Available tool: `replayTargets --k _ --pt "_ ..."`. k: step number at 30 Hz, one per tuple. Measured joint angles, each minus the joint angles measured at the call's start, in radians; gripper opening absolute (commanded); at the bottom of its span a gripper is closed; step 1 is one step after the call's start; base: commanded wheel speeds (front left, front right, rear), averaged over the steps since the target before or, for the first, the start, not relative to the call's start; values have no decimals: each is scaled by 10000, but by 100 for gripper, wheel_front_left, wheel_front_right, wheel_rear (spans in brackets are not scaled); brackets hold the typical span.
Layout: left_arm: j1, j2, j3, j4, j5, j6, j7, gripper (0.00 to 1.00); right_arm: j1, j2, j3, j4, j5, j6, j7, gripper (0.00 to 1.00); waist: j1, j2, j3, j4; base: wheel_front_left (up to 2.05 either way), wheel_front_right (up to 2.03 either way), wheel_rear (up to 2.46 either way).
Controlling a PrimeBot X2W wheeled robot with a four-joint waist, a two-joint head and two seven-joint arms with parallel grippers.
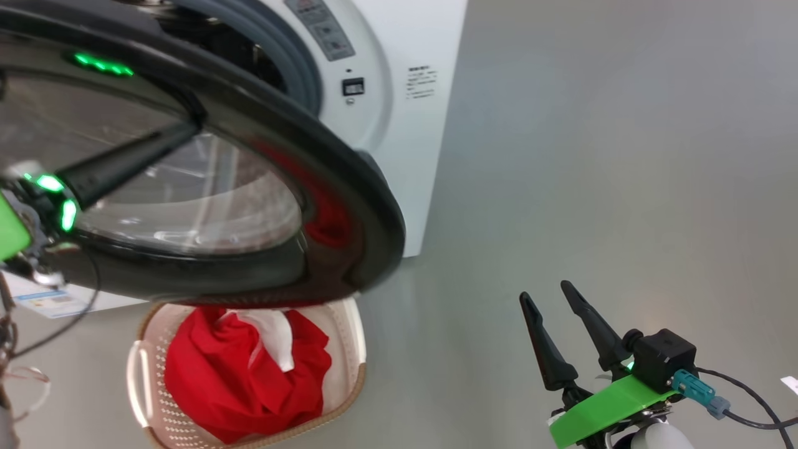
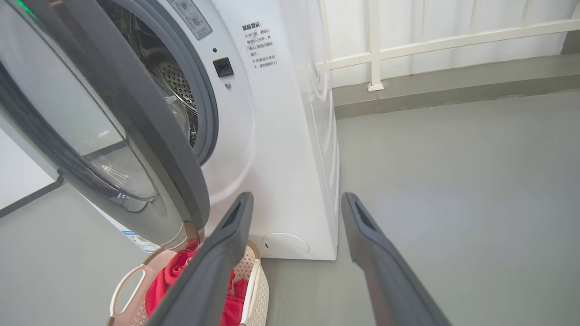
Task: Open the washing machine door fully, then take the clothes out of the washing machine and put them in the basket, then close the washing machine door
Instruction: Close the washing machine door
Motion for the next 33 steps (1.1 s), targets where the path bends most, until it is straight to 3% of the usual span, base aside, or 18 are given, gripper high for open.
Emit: replayTargets --k 12,22,23,25,27,31,32,33 --pt "-721 303 117 709 382 0 -986 0 -3 98 -65 -102 -67 0 0 100 0 0 398 -575 0 0 0" --pt "-642 336 -253 688 320 0 -1373 0 -5 132 -245 -81 -71 0 2 100 1 0 282 -280 0 0 0" --pt "-555 337 -270 648 311 0 -1434 5 -5 134 -244 -65 -71 0 0 100 0 0 249 -233 0 0 0" --pt "-273 332 -339 548 255 0 -1542 33 -5 128 -230 -23 -71 0 0 100 1 0 175 -127 0 0 0" --pt "108 330 -408 397 224 0 -1584 47 -4 109 -203 10 -71 0 0 100 0 0 91 -12 0 0 0" --pt "968 293 -523 81 144 0 -1904 94 2 27 -109 65 -69 0 2 100 0 0 -97 231 0 0 0" --pt "1183 291 -550 10 144 0 -2006 100 3 10 -69 79 -69 0 0 100 1 0 -145 296 0 0 0" --pt "1389 288 -571 -44 144 0 -2094 100 6 -8 -42 94 -67 0 0 100 0 0 -193 359 0 0 0"
